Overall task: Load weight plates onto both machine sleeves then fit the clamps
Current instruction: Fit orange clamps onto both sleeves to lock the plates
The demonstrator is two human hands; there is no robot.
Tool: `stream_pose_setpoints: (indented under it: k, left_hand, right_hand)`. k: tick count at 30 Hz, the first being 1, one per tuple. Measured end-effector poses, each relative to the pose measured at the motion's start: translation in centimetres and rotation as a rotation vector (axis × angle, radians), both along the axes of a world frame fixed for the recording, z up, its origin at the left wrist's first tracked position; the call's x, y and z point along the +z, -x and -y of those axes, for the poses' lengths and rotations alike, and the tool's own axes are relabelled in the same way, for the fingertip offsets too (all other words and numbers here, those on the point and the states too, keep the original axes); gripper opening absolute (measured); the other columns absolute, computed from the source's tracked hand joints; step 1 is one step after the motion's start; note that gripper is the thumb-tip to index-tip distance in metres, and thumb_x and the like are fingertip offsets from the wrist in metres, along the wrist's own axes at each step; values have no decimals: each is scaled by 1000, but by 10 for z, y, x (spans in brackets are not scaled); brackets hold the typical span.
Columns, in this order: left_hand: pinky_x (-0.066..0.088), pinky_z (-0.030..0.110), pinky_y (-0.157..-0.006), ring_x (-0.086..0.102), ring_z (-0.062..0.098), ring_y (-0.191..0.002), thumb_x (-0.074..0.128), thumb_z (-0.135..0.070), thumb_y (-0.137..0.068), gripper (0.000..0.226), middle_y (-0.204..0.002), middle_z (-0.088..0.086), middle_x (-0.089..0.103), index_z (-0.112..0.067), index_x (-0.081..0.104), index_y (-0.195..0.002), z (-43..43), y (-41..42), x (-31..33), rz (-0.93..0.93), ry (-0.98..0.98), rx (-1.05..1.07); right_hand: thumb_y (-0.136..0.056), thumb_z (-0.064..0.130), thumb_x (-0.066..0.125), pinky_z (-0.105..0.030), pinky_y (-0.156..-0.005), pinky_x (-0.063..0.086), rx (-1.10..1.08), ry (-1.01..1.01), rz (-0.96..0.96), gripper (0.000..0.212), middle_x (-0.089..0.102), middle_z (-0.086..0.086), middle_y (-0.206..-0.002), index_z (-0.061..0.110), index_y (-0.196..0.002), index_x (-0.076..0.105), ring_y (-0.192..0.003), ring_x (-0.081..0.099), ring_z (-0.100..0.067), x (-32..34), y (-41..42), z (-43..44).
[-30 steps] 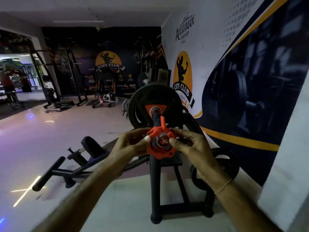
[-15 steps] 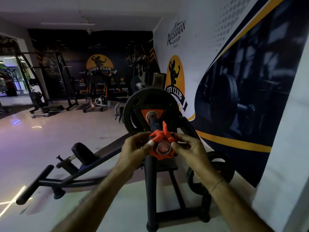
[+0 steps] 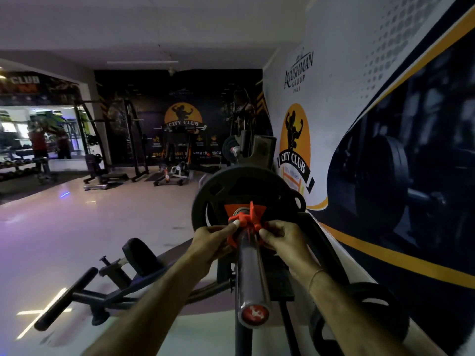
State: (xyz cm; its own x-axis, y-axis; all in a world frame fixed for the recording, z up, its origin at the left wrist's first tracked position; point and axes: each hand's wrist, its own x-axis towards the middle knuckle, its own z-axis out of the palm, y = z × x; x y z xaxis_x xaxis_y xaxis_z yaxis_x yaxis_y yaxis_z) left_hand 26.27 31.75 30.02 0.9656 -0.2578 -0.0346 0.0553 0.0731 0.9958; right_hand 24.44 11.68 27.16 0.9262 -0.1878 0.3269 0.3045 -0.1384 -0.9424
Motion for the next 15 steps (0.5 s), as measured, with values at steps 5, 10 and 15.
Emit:
stream_pose_setpoints:
  k: [5, 10, 15]
  left_hand:
    - [63, 37, -84, 76, 29, -91, 83, -43, -73, 70, -111, 24, 75, 5, 66, -120, 8, -39, 0, -182, 51, -32]
    - [61, 38, -89, 73, 30, -97, 79, -38, -79, 64, -113, 21, 72, 2, 63, -128, 7, -53, 2, -209, 81, -155]
    - [62, 39, -85, 72, 32, -103, 81, -46, -73, 75, -123, 25, 71, 3, 63, -128, 7, -58, 0, -236, 64, -160]
  right_hand:
    - [-93, 7, 72, -43, -85, 64, -27, 93, -25, 8, 80, -9, -91, 14, -92, 77, -90, 78, -23, 1, -41, 11]
    - [-91, 8, 74, -43, -87, 64, 37, 87, -120, 7, 79, -14, -96, 4, -97, 75, -97, 77, -29, 11, -48, 19]
    - [-86, 61, 69, -34, -75, 65, 128, 85, -334, 66, 79, -19, -98, -3, -102, 74, -91, 79, -26, 53, -38, 21]
